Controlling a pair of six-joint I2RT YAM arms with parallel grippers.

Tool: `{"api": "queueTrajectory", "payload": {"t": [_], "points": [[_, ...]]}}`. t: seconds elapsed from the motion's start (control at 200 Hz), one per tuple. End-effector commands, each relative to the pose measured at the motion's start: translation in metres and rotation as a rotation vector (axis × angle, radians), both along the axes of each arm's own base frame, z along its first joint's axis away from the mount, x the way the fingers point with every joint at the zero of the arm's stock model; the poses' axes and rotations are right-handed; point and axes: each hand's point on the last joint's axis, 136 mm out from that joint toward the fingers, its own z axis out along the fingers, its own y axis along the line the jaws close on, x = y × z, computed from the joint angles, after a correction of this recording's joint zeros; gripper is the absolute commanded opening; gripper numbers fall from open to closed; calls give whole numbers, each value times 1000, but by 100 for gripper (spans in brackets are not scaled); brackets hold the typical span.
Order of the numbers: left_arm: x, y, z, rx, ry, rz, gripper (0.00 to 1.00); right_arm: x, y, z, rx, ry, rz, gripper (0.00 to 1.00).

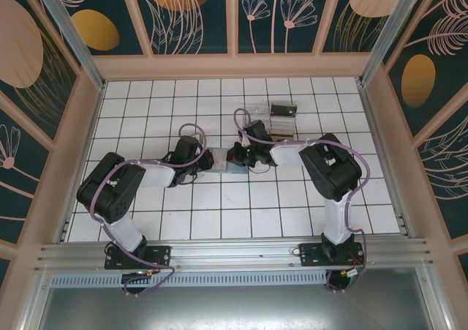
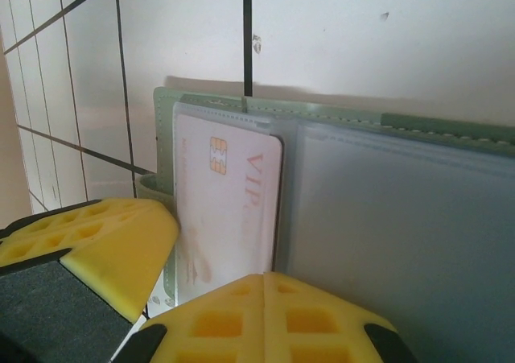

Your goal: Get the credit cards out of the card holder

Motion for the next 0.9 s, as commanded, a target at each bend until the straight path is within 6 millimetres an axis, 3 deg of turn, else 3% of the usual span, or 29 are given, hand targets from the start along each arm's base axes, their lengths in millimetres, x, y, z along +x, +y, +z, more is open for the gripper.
{"api": "queueTrajectory", "payload": {"t": [0.0,0.285,0.375,0.485,0.721,0.896], "points": [[-8,14,-21,65,61,32,4,-1,-1,6,25,-6,2,0],[-9,21,-26,104,68,51,0,3,-13,13,14,-28,-24,0],[-10,20,-28,98,75,49,0,3,-10,14,17,-26,-18,0],[-10,20,-29,96,79,49,0,3,-2,19,15,-38,-2,11],[-11,16,-29,78,84,37,0,6,10,21,13,-33,13,12],[-12,15,-30,70,86,30,0,3,12,12,3,-4,25,15]]}}
